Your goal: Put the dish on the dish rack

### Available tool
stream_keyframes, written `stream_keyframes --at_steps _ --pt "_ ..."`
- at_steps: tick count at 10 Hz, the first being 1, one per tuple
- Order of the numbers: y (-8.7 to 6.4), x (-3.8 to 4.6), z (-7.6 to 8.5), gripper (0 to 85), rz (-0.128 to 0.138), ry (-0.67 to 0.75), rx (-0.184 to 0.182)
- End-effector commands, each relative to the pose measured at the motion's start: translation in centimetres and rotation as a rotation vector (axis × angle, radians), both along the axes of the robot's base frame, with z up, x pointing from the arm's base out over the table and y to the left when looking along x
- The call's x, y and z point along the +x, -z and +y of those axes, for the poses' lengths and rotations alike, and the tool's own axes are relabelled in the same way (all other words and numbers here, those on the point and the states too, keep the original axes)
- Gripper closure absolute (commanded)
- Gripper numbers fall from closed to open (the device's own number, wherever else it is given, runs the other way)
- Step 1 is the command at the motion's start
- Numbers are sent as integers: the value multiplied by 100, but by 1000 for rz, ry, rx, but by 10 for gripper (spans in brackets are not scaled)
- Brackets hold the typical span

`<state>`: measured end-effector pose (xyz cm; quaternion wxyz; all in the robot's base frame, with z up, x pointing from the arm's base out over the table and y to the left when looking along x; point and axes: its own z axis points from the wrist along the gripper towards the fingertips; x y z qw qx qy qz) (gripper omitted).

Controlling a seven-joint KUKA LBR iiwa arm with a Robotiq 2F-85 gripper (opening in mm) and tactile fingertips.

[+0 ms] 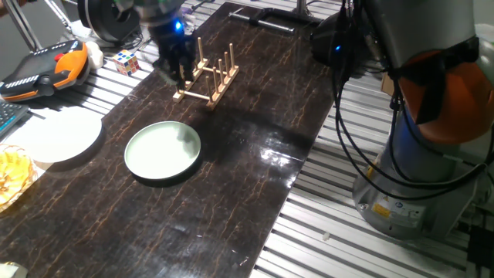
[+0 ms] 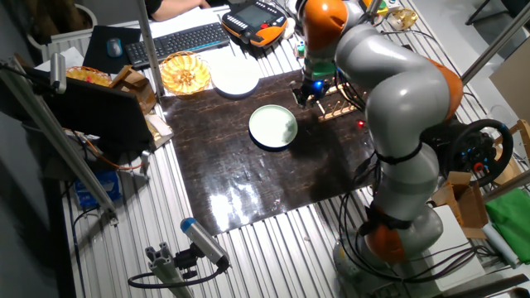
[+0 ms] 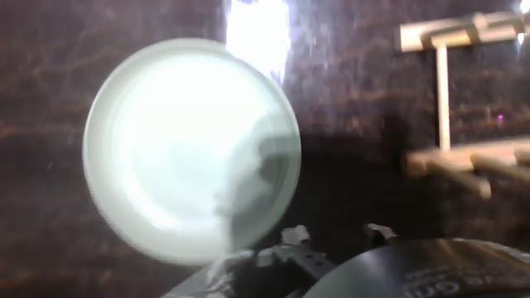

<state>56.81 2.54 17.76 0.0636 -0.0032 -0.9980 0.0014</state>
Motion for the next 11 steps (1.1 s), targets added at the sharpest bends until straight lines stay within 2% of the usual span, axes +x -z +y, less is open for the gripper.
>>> stream_keyframes --at_steps 1,2,3,5,6,7,8,10,11 --pt "219 69 5 353 -11 -2 2" --pt "351 130 9 340 -28 -13 -1" --pt "486 180 3 337 -33 -14 5" --pt "730 225 27 323 -51 -11 16" --pt "887 210 105 303 -62 6 25" --pt "991 184 167 277 -86 13 4" --pt "1068 173 177 253 -94 3 -18" --pt "1168 126 186 250 -94 7 9" --pt "1152 120 209 243 -89 12 9"
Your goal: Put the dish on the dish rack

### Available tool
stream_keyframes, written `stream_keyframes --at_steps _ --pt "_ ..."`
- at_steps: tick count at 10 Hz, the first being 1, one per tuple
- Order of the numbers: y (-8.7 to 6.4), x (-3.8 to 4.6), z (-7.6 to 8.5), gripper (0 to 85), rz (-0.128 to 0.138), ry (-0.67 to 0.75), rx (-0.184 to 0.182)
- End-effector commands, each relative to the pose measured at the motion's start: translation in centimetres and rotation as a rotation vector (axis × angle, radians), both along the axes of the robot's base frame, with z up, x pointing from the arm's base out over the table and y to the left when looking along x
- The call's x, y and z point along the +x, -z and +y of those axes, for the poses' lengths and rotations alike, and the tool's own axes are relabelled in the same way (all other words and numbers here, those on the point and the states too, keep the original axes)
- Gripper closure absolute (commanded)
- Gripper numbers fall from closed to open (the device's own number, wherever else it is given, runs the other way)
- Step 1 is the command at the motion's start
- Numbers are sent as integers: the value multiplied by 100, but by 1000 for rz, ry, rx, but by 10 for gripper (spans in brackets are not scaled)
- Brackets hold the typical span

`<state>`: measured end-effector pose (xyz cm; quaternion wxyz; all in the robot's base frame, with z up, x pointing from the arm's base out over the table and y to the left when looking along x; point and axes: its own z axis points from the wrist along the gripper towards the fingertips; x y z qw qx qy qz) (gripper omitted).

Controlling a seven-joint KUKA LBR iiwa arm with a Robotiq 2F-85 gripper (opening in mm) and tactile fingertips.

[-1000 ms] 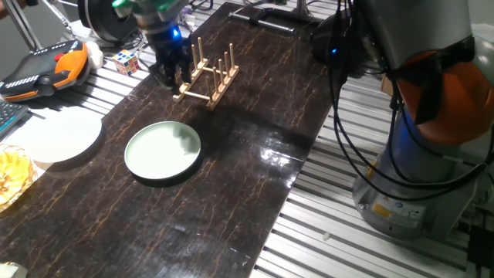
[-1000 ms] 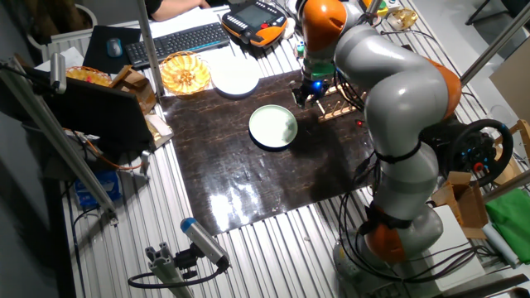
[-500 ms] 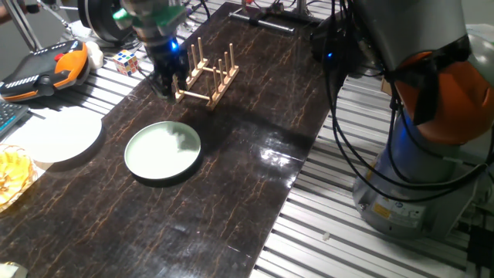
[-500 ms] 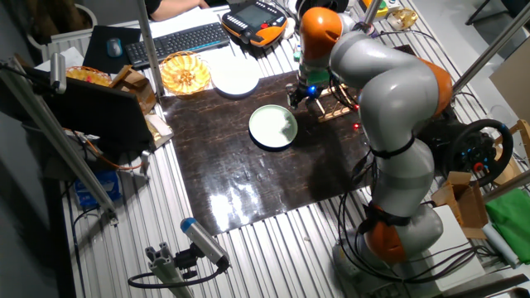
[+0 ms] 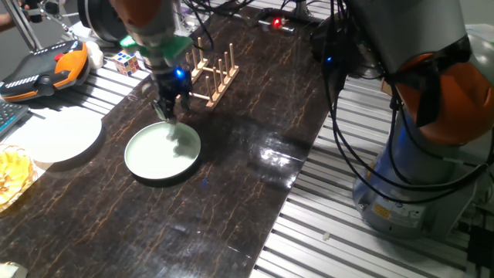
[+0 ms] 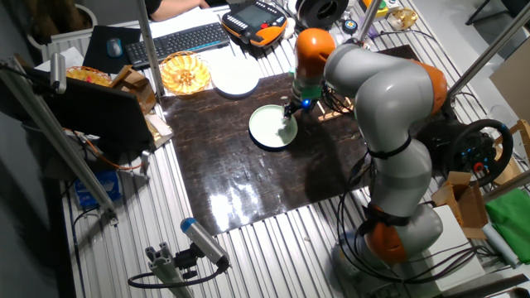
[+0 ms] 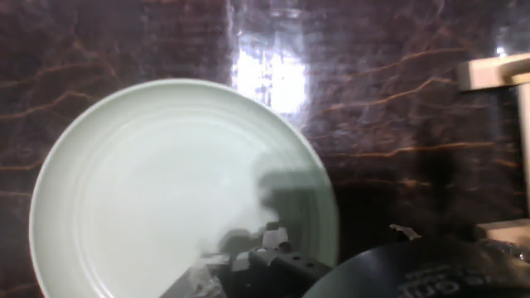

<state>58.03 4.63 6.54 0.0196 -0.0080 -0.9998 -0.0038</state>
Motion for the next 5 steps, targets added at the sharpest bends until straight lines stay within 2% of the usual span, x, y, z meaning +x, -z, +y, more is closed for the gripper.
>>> stream_keyframes --at_steps 1,3,5 --pt "-23 11 -5 237 9 -6 0" --pt "-170 38 -59 237 23 -23 1" --pt "-229 80 -145 237 38 -38 2"
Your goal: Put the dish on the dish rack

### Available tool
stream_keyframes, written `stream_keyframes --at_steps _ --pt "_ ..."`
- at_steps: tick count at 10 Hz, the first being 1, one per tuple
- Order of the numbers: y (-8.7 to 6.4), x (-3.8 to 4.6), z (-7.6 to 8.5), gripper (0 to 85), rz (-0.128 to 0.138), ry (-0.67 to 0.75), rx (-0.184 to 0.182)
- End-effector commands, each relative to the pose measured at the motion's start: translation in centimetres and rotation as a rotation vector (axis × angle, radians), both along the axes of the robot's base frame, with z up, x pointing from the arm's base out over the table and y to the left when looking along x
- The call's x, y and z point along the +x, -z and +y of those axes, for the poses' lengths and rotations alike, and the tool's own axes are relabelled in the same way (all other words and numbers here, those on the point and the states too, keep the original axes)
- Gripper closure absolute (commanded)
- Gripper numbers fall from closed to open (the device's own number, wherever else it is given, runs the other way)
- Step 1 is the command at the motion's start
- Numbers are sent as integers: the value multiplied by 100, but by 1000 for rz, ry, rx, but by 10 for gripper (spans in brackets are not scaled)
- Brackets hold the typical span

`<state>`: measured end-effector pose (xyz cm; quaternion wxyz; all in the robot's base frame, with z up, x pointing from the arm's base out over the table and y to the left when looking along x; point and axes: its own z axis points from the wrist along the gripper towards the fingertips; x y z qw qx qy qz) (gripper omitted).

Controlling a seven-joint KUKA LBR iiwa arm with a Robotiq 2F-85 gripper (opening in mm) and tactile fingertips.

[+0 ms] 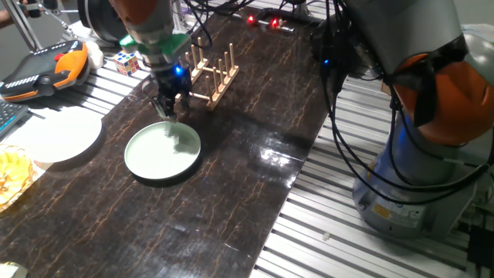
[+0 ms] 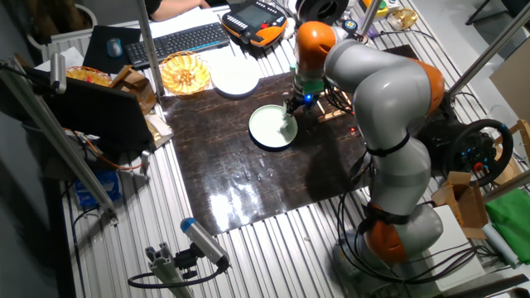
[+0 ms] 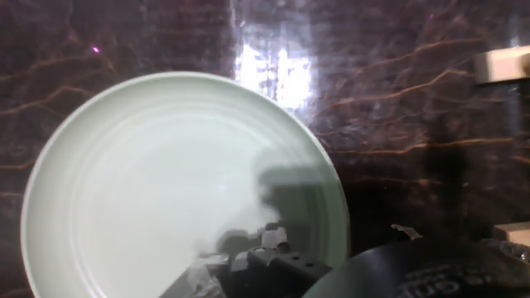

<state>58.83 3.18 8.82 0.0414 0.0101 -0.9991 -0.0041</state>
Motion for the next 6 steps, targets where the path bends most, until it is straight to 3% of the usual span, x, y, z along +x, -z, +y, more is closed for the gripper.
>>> stream_keyframes --at_steps 1,5,6 --pt "-1 0 0 237 13 7 -2" --pt "-1 0 0 233 73 51 -22" --pt "-1 0 0 233 72 59 -15"
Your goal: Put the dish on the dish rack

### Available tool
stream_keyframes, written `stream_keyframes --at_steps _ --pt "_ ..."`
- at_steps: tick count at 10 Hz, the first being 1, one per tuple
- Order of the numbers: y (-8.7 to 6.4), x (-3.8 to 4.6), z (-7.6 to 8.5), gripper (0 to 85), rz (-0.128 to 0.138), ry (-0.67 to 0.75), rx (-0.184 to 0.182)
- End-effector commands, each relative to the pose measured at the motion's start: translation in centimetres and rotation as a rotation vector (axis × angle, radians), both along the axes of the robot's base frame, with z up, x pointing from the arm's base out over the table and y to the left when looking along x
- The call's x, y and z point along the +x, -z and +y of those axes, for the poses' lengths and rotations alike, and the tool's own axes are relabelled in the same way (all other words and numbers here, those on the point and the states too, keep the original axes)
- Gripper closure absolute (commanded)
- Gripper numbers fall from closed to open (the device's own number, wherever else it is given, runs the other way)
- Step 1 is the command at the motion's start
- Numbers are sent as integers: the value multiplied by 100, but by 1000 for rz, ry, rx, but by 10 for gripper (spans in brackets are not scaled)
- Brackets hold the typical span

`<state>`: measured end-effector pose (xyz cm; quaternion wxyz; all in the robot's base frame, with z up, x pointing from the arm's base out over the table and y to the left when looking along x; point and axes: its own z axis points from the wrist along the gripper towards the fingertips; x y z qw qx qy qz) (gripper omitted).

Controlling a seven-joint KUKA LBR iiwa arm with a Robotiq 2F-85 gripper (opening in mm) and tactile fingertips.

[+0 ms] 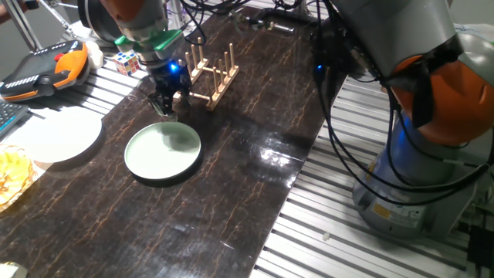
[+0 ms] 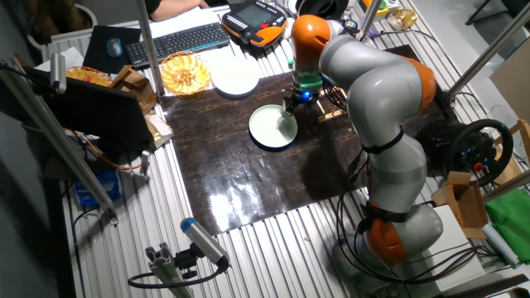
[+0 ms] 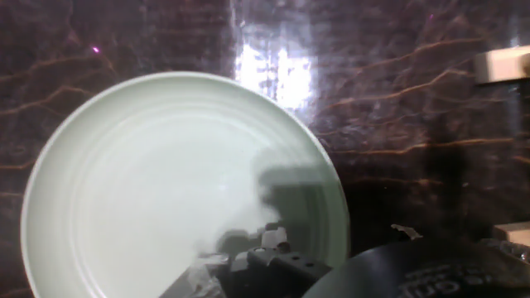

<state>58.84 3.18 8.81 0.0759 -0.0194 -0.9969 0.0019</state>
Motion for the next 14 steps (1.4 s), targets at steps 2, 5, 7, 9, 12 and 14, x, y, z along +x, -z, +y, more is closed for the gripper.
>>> stream_keyframes --at_steps 2,5,7,9,12,14 --pt "-2 0 0 223 -16 -18 3" --pt "178 -8 86 227 -30 -5 29" --pt "271 -1 79 227 -27 -10 36" --pt "387 8 71 243 -33 -20 55" --pt "527 3 104 330 -60 -33 80" --pt "546 10 99 407 -53 -54 101"
